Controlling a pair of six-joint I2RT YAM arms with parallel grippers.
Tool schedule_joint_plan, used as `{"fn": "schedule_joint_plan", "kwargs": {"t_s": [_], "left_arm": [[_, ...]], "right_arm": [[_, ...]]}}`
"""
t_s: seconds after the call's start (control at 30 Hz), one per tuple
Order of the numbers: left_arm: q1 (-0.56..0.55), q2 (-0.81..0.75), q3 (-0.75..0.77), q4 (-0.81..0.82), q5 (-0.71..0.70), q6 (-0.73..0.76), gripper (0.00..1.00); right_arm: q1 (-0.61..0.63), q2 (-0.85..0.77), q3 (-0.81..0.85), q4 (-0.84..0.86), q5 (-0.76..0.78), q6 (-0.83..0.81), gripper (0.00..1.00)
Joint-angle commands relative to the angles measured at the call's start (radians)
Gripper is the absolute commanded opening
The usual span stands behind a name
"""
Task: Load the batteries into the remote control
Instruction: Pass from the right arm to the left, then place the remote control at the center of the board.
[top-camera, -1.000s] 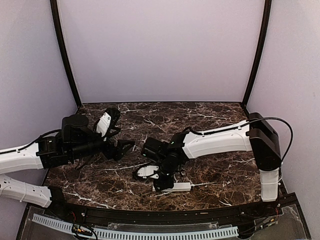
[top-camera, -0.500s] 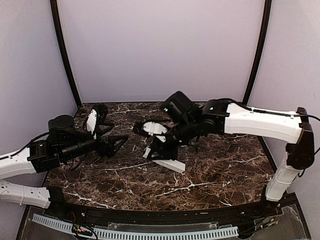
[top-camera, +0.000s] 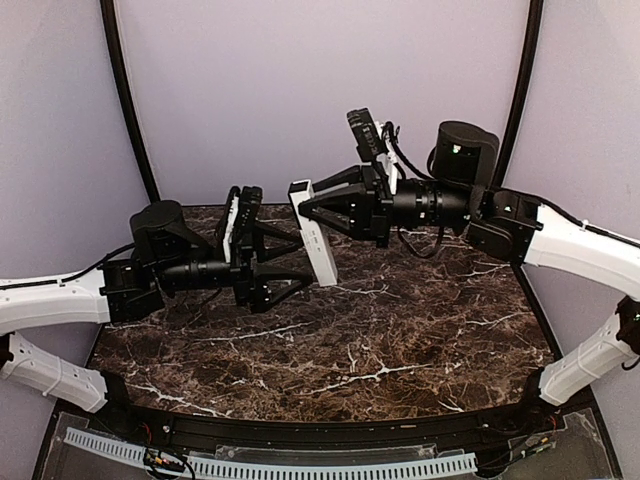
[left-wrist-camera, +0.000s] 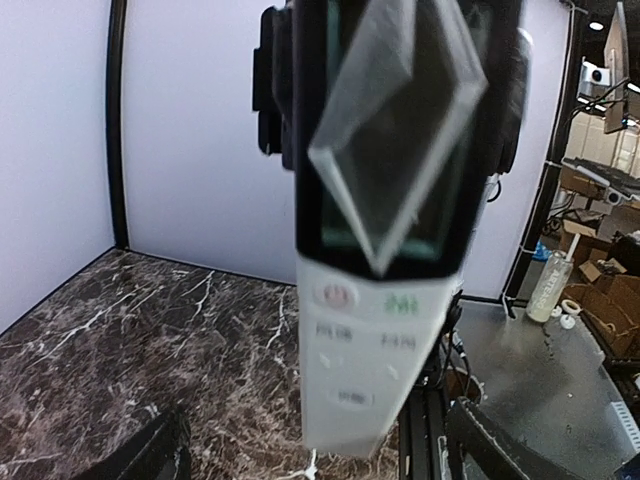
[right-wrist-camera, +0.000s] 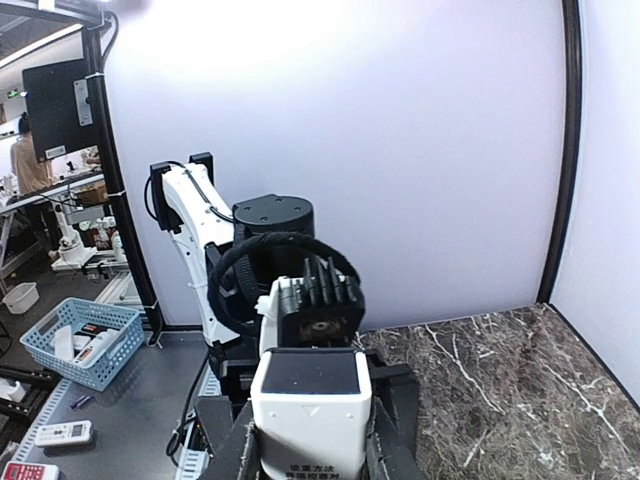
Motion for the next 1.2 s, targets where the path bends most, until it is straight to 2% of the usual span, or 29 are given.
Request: {"fn": "schedule_joint_plan", "kwargs": {"t_s": [0.0, 0.07, 0.13, 0.3, 0.33, 0.37, 0.43, 0.47, 0.5, 0.57, 0.6, 0.63, 0.7, 0.8, 0.87, 0.97, 1.17], "left_arm": [[0.001, 0.069, 0.060, 0.166, 0.136, -0.130, 0.86], [0.001, 0.087, 0.060, 0.196, 0.155, -0.155, 0.81], [0.000, 0.091, 0.059, 0.194, 0.145, -0.162, 0.72], [0.002, 0.071, 0.039, 0.201, 0.097, -0.170, 0.33], [0.001, 0.070, 0.038, 0.199, 0.095, -0.169, 0.28], [0.000, 0.069, 0.039, 0.195, 0.094, -0.169, 0.18], [0.001, 0.068, 0.040, 0.186, 0.091, -0.168, 0.03], [0.001, 0.067, 0.042, 0.182, 0.084, -0.169, 0.01], [0.001, 0.062, 0.044, 0.157, 0.075, -0.167, 0.00], [0.001, 0.042, 0.049, 0.091, 0.021, -0.159, 0.00], [0.001, 0.031, 0.049, 0.066, -0.037, -0.156, 0.00], [0.000, 0.009, 0.046, 0.004, -0.075, -0.153, 0.00], [0.002, -0.020, 0.053, -0.129, -0.216, -0.155, 0.00], [0.008, -0.003, 0.071, -0.392, -0.515, -0.210, 0.00], [0.052, 0.033, 0.064, -0.509, -0.615, -0.338, 0.00], [0.097, 0.095, 0.036, -0.582, -0.656, -0.487, 0.00], [0.133, 0.258, 0.092, -0.711, -0.705, -0.610, 0.00]], "right_arm": [[0.005, 0.022, -0.041, 0.227, -0.080, 0.110, 0.00], [0.004, 0.027, -0.049, 0.266, -0.089, 0.128, 0.00], [0.005, 0.029, -0.050, 0.276, -0.097, 0.132, 0.00], [0.005, 0.031, -0.080, 0.302, -0.090, 0.142, 0.00], [0.004, 0.033, -0.083, 0.304, -0.092, 0.147, 0.00], [0.004, 0.037, -0.085, 0.305, -0.092, 0.149, 0.00], [0.005, 0.039, -0.086, 0.308, -0.091, 0.153, 0.00], [0.004, 0.042, -0.084, 0.301, -0.084, 0.153, 0.05], [0.005, 0.039, -0.081, 0.286, -0.058, 0.152, 0.19], [0.005, 0.025, -0.080, 0.233, 0.052, 0.156, 0.55], [0.004, 0.006, -0.082, 0.194, 0.126, 0.158, 0.80], [0.003, -0.009, -0.086, 0.161, 0.206, 0.159, 0.95], [-0.001, -0.035, -0.095, 0.077, 0.398, 0.175, 0.99], [-0.016, -0.054, -0.101, -0.103, 0.700, 0.226, 0.99], [-0.021, -0.050, -0.112, -0.210, 0.841, 0.257, 0.99], [-0.025, -0.047, -0.149, -0.274, 0.888, 0.280, 0.99], [-0.024, -0.048, -0.202, -0.341, 0.875, 0.343, 0.99]]}}
